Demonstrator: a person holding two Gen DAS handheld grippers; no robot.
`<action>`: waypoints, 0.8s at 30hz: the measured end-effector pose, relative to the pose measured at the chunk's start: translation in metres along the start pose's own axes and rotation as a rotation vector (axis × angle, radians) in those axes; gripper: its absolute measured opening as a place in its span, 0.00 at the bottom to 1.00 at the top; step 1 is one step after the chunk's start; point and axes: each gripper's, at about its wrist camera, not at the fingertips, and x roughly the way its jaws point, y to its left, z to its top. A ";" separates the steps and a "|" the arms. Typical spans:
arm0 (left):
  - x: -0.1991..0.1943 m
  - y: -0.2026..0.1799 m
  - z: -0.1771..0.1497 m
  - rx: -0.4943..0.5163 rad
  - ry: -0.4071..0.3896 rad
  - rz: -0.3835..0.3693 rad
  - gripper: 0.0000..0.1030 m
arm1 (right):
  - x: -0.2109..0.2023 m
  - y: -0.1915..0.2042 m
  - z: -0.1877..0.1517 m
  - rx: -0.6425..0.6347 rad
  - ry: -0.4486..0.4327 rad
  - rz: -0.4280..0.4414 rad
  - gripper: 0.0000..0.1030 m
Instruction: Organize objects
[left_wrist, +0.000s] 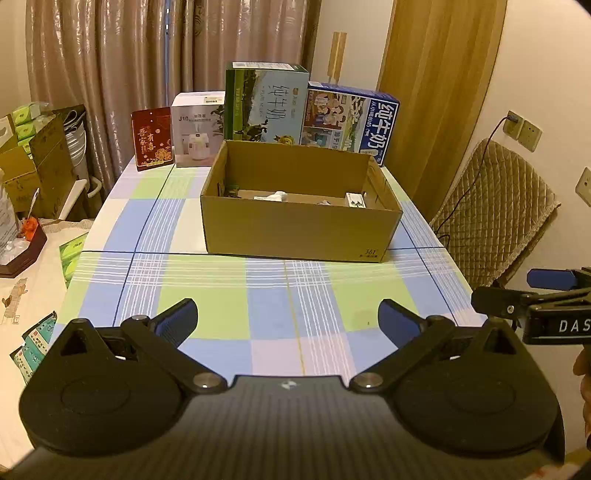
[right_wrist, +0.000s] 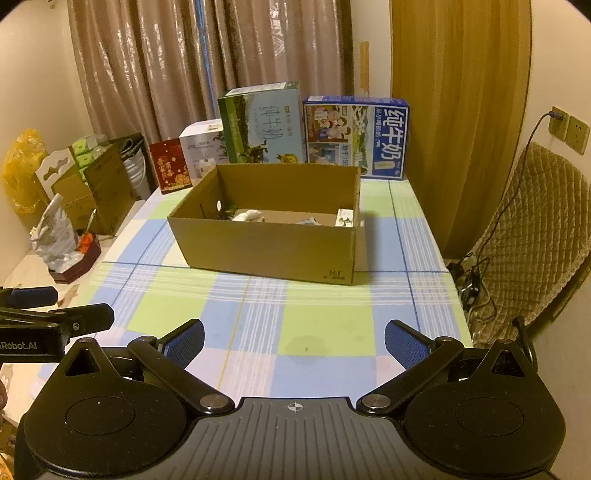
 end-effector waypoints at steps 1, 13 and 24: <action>0.000 0.000 0.000 0.000 0.000 0.000 0.99 | 0.000 0.000 0.000 0.001 0.000 -0.001 0.98; 0.000 -0.001 -0.004 -0.001 -0.002 -0.001 0.99 | 0.001 -0.001 -0.001 0.011 0.001 0.001 0.98; 0.002 -0.002 -0.004 -0.005 0.005 -0.008 0.99 | 0.001 -0.002 -0.002 0.016 0.000 -0.001 0.98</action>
